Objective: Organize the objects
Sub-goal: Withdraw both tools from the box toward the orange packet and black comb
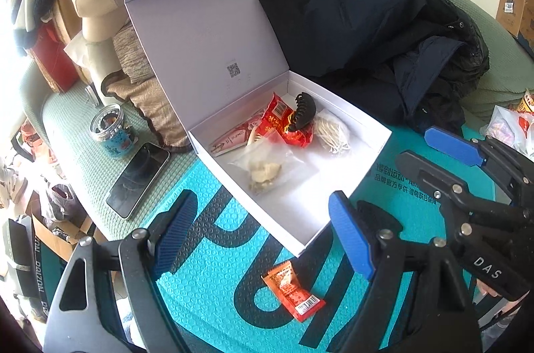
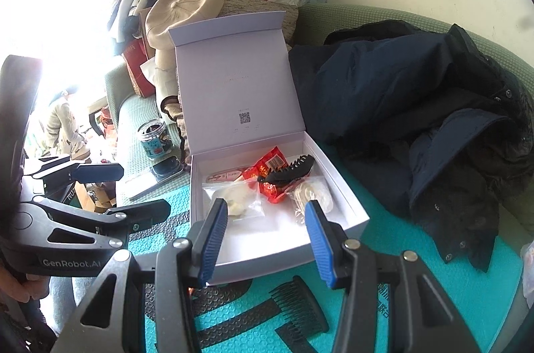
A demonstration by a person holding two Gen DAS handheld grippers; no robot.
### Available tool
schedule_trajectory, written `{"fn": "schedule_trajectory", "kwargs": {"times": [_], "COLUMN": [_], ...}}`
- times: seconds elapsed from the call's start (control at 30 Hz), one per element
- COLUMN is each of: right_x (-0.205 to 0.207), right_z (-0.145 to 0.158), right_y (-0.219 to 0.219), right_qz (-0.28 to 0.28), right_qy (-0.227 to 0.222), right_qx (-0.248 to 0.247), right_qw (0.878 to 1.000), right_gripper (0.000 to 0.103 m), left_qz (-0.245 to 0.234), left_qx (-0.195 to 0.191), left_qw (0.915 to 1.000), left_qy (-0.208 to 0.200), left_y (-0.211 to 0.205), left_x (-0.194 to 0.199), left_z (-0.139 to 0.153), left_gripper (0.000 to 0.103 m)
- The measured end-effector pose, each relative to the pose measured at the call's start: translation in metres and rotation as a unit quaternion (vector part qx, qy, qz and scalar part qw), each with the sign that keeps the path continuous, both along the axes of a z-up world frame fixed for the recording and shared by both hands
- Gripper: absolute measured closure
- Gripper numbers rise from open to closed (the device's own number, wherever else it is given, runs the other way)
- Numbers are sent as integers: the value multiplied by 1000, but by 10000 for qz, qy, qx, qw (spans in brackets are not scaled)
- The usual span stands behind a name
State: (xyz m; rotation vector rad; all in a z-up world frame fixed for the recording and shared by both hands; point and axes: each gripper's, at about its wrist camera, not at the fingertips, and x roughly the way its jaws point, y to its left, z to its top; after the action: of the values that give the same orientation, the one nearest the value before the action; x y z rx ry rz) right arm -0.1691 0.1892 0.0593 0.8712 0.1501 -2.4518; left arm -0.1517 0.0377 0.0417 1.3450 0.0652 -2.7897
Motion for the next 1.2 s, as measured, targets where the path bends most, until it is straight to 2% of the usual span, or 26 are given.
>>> {"fn": "schedule_trajectory", "kwargs": {"times": [0.63,0.73,0.87,1.03,1.2], "right_x": [64,69,74,79,79], "right_z": [-47,-56,-68,-81,-96], "right_y": [25,30,37,45,47], "right_qz": [-153,-202,-292,-408,-444], "right_qy": [-588,-682,-829,-928,-990], "right_qx": [-121,-123,-190,-159,13], "right_qw": [9981,9974,9959,9947,9941], "right_gripper": [55,55,55,55,54], "left_qz": [76,72,-25,57,285], "left_qx": [187,176,398,350,551], "left_qw": [9992,9991,9976,9973,9951], "left_qy": [-344,-392,-562,-636,-770], "left_y": [28,35,42,46,38], "left_x": [74,81,86,92,93], "left_z": [-50,-58,-69,-82,-100], "left_gripper": [23,23,23,23,23]}}
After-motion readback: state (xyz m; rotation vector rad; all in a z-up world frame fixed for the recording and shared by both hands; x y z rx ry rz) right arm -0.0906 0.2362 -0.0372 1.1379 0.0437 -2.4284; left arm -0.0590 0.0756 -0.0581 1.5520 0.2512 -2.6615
